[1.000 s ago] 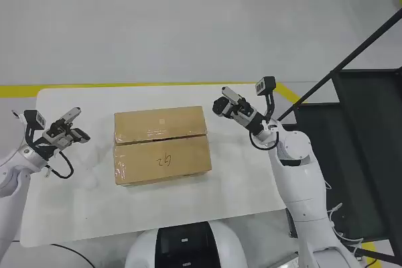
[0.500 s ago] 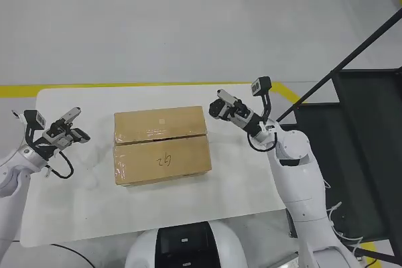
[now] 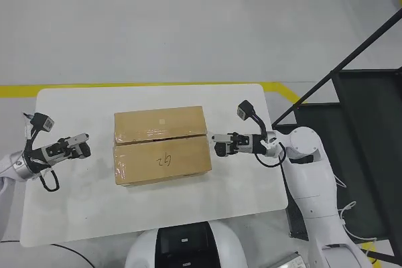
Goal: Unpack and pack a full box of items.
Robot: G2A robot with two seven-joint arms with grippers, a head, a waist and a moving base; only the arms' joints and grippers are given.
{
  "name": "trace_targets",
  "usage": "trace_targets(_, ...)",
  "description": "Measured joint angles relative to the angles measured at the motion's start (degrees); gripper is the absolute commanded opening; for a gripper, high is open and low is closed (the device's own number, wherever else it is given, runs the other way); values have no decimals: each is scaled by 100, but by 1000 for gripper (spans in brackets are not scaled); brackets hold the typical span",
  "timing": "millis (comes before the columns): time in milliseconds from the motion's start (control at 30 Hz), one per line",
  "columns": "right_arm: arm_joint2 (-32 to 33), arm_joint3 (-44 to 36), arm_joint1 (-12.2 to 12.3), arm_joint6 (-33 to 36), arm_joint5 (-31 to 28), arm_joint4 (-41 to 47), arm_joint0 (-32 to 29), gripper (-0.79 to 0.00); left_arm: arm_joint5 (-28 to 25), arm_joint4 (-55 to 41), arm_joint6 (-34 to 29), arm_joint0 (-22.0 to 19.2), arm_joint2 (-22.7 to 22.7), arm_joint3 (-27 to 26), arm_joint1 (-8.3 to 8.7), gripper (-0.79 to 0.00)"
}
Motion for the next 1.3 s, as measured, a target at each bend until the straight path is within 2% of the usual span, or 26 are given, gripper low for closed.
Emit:
trace_targets(67,-7,12,1,-6,3,-6,8,0,-16,-181,-303,-14,2,31,0,0)
trace_targets(400,-22,20,2,-29,15,-18,4,0,5,-86,-125,-3,14,18,-3,0)
trace_targets(567,-289,310,28,-362,165,-403,242,0,258,-6,288,-26,173,-34,-42,0)
trace_targets(700,-394,516,53,-501,139,-460,382,0,302,0,267,-122,253,48,-58,0)
trace_targets(833,-521,703,69,-595,-67,-448,500,0,307,117,343,-218,347,98,-75,0)
trace_targets(1067,-869,841,106,-322,-657,-496,670,0,244,105,374,-243,382,131,-89,0)
trace_targets(1300,-926,922,155,-174,-973,-126,728,0,232,8,355,-181,320,94,-85,0)
